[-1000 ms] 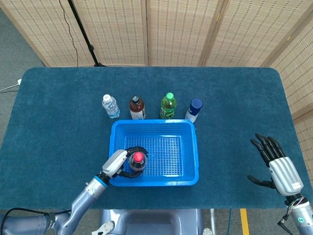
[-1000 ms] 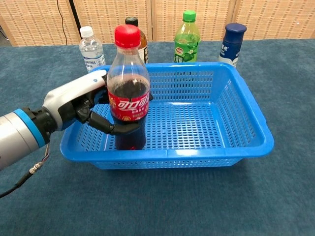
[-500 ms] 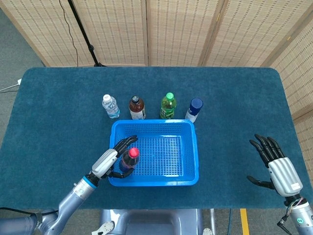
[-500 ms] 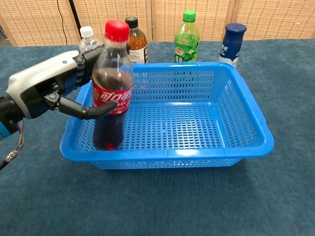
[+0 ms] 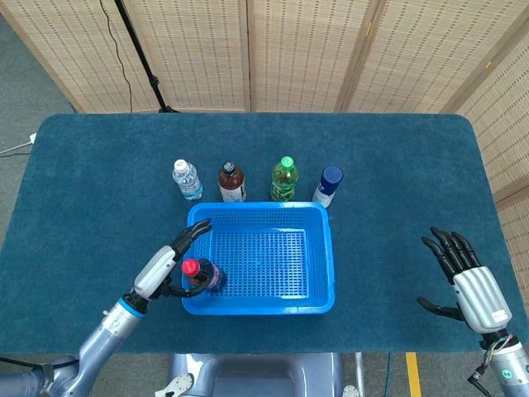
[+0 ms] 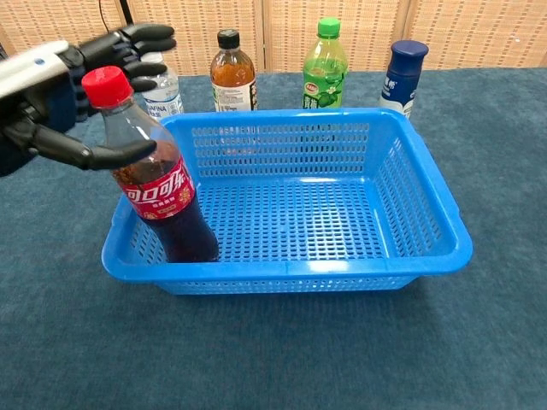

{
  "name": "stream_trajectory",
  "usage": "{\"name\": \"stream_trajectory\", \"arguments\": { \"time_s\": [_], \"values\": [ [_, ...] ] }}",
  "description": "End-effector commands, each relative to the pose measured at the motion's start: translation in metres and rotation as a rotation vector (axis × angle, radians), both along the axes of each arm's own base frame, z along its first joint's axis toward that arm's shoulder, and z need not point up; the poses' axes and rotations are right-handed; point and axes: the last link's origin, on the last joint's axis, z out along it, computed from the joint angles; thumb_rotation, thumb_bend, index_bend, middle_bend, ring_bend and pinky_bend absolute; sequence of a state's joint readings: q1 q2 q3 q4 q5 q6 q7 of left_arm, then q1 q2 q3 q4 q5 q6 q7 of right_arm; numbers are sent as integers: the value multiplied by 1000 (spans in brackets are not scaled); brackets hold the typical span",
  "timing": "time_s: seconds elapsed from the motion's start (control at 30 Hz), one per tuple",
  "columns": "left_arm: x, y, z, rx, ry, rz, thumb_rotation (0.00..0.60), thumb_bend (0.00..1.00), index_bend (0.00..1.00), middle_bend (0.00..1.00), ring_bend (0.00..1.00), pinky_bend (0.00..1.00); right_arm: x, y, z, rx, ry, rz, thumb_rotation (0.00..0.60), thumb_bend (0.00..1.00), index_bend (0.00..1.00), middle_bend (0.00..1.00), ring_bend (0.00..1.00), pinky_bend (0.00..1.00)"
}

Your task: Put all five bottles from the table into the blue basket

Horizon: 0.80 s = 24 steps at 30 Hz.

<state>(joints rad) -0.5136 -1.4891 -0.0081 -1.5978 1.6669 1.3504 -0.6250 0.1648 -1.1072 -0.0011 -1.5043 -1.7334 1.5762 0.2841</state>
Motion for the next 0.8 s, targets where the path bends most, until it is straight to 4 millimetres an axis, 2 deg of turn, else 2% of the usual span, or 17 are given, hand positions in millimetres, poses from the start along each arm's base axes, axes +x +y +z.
{"name": "stream_trajectory", "arguments": {
  "time_s": [0.03, 0.17, 0.33, 0.43, 0.53, 0.63, 0.8],
  "values": [
    [-7, 0, 28, 61, -59, 8, 600, 283, 0, 0, 0, 0, 0, 0, 0, 0, 0, -1, 600, 0, 0, 0, 0, 0],
    [-26, 0, 69, 155, -85, 43, 600, 283, 0, 0, 0, 0, 0, 0, 0, -9, -3, -11, 600, 0, 0, 0, 0, 0],
    [-55, 12, 96, 235, -89, 146, 599, 283, 0, 0, 0, 0, 1, 1, 1, -22, -9, -24, 600, 0, 0, 0, 0, 0],
    [-77, 25, 105, 260, -47, 223, 576, 267, 0, 0, 0, 0, 1, 1, 0, -19, -13, -29, 600, 0, 0, 0, 0, 0],
    [-96, 41, 111, 254, 69, 290, 562, 192, 0, 0, 0, 0, 2, 1, -2, -8, -39, -30, 600, 0, 0, 0, 0, 0],
    [-103, 54, 114, 237, 136, 326, 567, 110, 0, 0, 0, 0, 2, 0, -3, -7, -33, -29, 600, 0, 0, 0, 0, 0],
    [-106, 81, 113, 222, 208, 387, 568, 96, 0, 0, 0, 0, 2, -2, -7, 1, -27, -41, 600, 0, 0, 0, 0, 0]
  ]
}}
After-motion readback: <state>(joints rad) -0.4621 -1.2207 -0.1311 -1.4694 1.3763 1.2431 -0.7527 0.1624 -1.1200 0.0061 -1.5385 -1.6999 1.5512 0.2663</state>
